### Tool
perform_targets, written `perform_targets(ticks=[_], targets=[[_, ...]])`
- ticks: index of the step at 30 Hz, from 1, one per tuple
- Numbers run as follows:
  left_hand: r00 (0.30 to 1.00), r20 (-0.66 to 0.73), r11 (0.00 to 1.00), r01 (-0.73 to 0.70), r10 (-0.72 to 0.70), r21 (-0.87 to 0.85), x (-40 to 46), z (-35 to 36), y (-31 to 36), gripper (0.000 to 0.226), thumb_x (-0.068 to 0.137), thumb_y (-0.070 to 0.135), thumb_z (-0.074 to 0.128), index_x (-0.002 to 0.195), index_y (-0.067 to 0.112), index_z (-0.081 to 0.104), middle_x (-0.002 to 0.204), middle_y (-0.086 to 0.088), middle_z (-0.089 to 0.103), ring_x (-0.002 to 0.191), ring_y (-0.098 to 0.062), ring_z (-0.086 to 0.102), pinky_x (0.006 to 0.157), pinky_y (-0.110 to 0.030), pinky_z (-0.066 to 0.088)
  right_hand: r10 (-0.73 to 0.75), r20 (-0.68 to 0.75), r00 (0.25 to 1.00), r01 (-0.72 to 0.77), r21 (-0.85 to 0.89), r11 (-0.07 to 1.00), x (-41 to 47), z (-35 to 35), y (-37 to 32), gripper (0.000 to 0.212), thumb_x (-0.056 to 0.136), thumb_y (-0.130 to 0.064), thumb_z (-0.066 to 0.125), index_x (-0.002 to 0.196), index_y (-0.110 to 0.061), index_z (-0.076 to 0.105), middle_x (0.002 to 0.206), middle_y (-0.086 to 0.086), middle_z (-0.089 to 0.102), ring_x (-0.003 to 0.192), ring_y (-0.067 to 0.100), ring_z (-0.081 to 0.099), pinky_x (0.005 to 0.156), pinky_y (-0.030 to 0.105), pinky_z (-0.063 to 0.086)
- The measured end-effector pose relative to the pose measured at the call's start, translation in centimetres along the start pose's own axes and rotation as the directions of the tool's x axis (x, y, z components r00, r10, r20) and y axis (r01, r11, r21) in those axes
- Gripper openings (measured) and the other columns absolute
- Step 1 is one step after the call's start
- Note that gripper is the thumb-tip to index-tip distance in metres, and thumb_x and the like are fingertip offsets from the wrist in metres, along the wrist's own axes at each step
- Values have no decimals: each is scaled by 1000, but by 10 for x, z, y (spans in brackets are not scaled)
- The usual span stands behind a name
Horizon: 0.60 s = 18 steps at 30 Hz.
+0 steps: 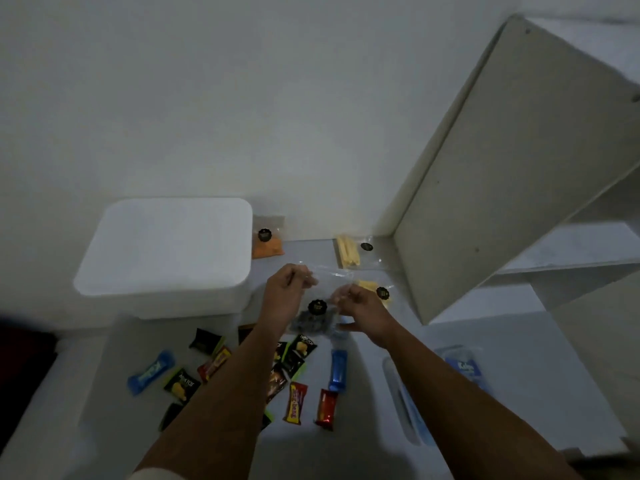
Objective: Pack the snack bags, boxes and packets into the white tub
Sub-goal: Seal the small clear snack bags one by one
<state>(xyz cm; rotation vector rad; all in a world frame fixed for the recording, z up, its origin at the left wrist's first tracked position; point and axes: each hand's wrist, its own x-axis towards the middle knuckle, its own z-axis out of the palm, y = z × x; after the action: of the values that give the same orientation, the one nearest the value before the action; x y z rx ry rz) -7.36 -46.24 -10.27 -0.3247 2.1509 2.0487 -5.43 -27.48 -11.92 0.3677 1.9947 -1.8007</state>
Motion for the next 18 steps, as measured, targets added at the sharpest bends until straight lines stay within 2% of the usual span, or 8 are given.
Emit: perform_targets(ticks=[2,4,7,9,11,15,16,18], targets=[[999,-45,999,24,-22,40,23,7,-8,24,100,35,56,96,14,69,94,-4,74,91,-13,68,79,-23,50,-13,-39,999,14,26,1000,29,2,-6,7,99,-9,58,95,-13,62,97,8,66,91,23,65,73,40,60],[996,-53,993,79,-74,89,49,13,-24,27,101,40,54,106,16,64,98,-3,69,91,-14,64,73,-25,48,-44,-78,996,45,18,999,67,1,-9,10,101,-10,54,95,-12,62,101,14,64,94,26,63,76,44,58],[984,-67,980,173,-168,93,86,21,-45,42,99,41,58,133,16,52,122,6,55,110,-13,55,91,-31,47,-64,-92,994,61,-30,998,124,1,-16,17,102,-13,52,90,-18,63,110,23,64,98,31,64,84,58,57],[980,-98,977,184,-174,109,110,27,-51,47,99,32,61,140,13,46,120,7,49,111,-10,49,91,-27,40,-81,-95,992,75,-60,995,162,2,-18,19,102,-13,53,88,-21,64,106,20,65,103,40,64,89,65,55],[974,-121,974,205,-193,101,136,32,-59,46,98,30,63,139,16,46,120,7,51,111,-10,50,88,-27,39,-90,-86,992,84,-73,994,196,3,-20,21,101,-10,53,86,-22,62,103,14,65,103,40,64,92,63,54],[963,-202,976,200,-179,89,179,37,-80,31,95,29,65,122,26,51,113,7,59,108,-14,59,86,-29,44,-69,-89,994,69,-5,998,243,8,-20,23,93,-14,57,82,-32,67,91,10,66,89,35,64,86,68,51],[957,-237,979,190,-167,76,185,39,-81,28,95,26,66,118,27,51,107,11,60,102,-11,60,83,-27,44,-66,-85,994,69,36,997,249,10,-19,24,95,-12,58,87,-32,69,89,9,67,86,33,63,84,68,52],[936,-312,979,192,-163,65,192,41,-81,28,93,19,66,113,27,49,105,15,59,95,-6,57,83,-25,44,-84,-101,991,91,67,994,256,13,-18,25,98,-5,58,110,-24,70,94,2,71,90,25,66,84,57,57]])
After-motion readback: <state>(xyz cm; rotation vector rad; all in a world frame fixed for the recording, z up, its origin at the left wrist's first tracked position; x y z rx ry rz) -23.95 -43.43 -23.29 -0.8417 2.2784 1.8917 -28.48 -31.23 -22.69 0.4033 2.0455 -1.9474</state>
